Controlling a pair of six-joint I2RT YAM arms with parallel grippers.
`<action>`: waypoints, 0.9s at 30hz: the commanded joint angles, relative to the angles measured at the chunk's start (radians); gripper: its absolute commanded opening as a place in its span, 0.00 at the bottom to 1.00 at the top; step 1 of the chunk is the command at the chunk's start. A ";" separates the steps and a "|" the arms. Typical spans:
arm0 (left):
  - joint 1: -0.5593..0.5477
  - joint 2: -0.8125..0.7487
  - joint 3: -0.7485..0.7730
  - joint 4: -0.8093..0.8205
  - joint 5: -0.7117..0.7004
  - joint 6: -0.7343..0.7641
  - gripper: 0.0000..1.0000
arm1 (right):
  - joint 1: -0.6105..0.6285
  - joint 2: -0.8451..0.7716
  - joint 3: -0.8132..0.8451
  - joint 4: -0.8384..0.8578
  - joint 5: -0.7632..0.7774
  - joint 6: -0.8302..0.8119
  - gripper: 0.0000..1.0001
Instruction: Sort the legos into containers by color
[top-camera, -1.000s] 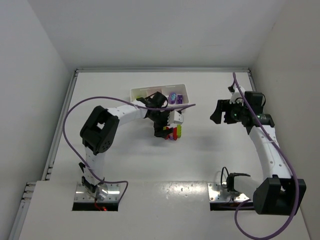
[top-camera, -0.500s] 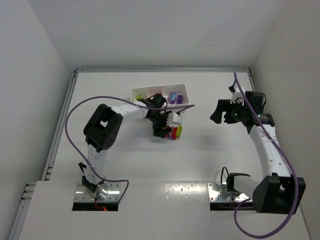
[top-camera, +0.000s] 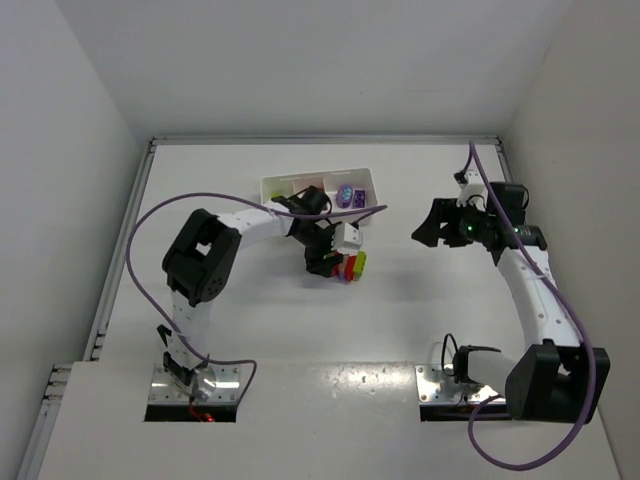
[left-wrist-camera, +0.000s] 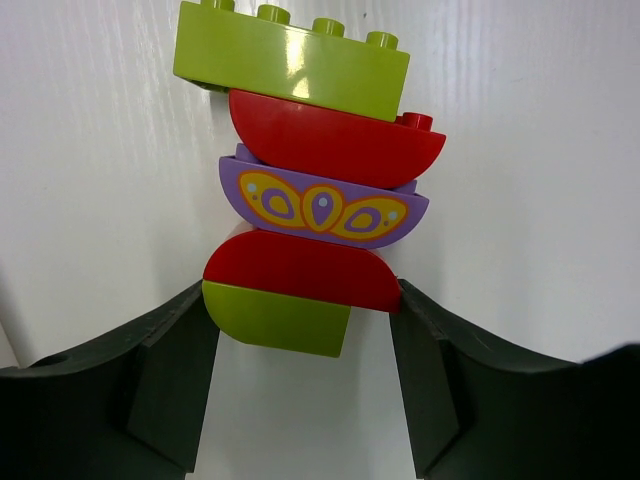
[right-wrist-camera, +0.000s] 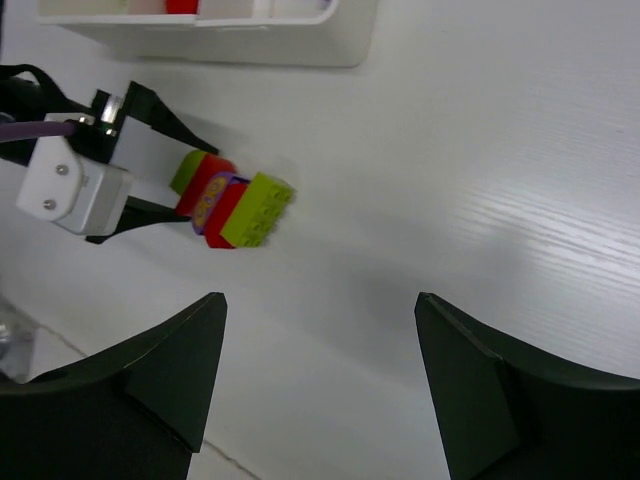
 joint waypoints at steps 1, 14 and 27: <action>0.016 -0.135 -0.017 0.027 0.096 -0.043 0.30 | 0.006 0.023 -0.029 0.056 -0.190 0.073 0.77; -0.027 -0.328 -0.068 0.184 0.097 -0.263 0.28 | 0.015 0.198 -0.169 0.476 -0.618 0.605 0.79; -0.065 -0.367 -0.050 0.214 0.108 -0.294 0.27 | 0.053 0.264 -0.130 0.616 -0.683 0.704 0.81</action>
